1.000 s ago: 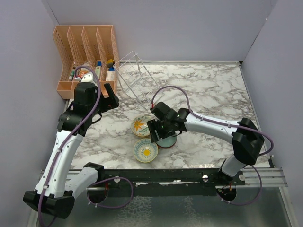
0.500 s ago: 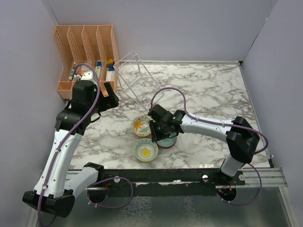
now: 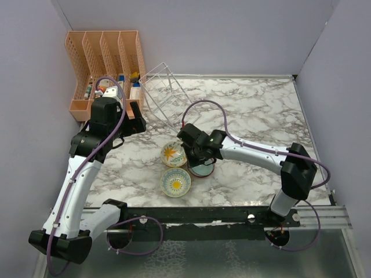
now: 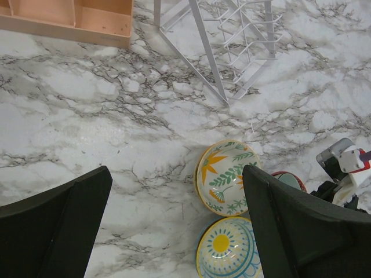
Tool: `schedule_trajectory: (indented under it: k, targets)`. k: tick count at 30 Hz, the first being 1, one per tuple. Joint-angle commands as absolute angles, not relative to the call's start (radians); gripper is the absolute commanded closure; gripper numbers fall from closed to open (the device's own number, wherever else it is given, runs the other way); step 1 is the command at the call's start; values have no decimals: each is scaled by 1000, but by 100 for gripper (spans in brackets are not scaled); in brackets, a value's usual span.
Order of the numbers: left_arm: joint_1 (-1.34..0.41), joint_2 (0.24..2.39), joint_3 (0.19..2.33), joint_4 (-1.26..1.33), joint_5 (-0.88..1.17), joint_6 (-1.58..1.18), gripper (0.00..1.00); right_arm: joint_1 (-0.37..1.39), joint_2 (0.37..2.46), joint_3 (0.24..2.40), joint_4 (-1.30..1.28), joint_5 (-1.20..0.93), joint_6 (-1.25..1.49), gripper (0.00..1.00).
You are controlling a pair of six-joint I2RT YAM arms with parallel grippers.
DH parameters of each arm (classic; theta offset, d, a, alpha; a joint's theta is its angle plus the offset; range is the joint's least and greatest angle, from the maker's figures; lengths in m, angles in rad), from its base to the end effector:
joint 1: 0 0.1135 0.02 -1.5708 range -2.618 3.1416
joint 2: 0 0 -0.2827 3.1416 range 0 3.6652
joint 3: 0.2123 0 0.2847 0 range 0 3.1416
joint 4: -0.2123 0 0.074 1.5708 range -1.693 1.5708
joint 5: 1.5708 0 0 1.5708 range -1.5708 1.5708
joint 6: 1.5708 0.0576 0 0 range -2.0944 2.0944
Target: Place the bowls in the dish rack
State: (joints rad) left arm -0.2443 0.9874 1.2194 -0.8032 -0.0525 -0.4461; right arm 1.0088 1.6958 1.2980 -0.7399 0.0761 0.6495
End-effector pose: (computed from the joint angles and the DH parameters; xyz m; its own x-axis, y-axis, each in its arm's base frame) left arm 0.2258 -0.0532 0.4007 -0.5590 -0.3047 -0.7712 -0.0471 0.9402 -0.3374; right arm 0.2116 0.3279 0.2222 -0.8852 -0.2740 -0.3760 -0.3659 0.9092 0.1989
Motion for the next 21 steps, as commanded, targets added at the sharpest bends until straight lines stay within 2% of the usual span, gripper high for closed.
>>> schedule_trajectory:
  k: [1, 9, 18, 21]
  targets:
    - [-249, 971, 1231, -810, -45, -429, 1, 1014, 1662, 1354, -810, 144, 616, 99]
    - [-248, 973, 1234, -809, -49, -428, 1, 1015, 1553, 1363, -821, 104, 597, 99]
    - [-248, 978, 1245, -810, -55, -432, 1, 1012, 1430, 1341, -681, 15, 587, 99]
    - [-249, 982, 1255, -812, -54, -430, 1, 963, 1408, 1356, -591, -35, 581, 99]
